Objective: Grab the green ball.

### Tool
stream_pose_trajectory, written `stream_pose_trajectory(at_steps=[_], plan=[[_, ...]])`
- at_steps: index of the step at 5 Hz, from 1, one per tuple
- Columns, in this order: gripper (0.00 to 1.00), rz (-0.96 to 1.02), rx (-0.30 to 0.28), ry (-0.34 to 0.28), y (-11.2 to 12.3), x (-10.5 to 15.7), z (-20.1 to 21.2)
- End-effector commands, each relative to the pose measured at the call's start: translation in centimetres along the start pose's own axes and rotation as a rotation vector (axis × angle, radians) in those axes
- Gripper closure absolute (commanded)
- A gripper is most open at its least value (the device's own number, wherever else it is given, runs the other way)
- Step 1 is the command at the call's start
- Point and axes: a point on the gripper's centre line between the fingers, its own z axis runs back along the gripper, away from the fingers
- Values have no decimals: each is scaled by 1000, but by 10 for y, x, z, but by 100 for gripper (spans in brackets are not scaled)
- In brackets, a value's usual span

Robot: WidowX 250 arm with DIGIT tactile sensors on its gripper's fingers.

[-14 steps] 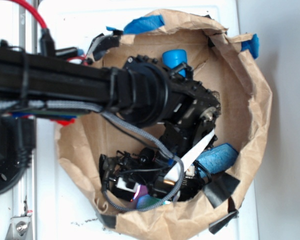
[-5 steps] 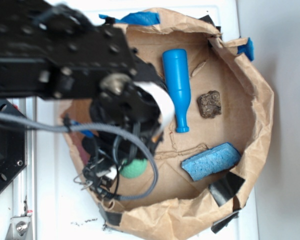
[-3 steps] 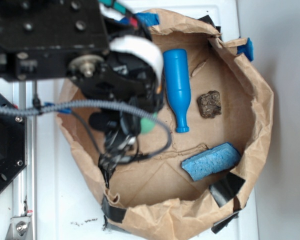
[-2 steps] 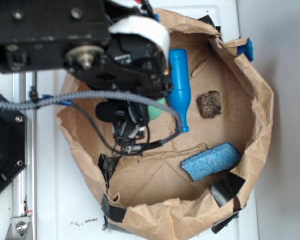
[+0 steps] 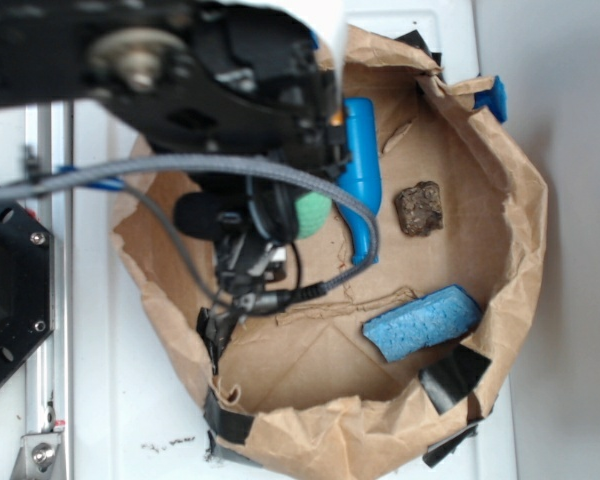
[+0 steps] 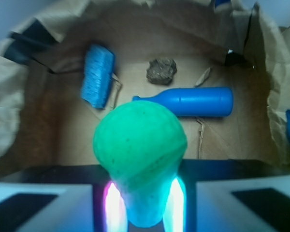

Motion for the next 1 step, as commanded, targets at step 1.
stream_pose_trajectory(at_steps=[1], plan=[[100, 10, 0, -89, -9, 6, 23]])
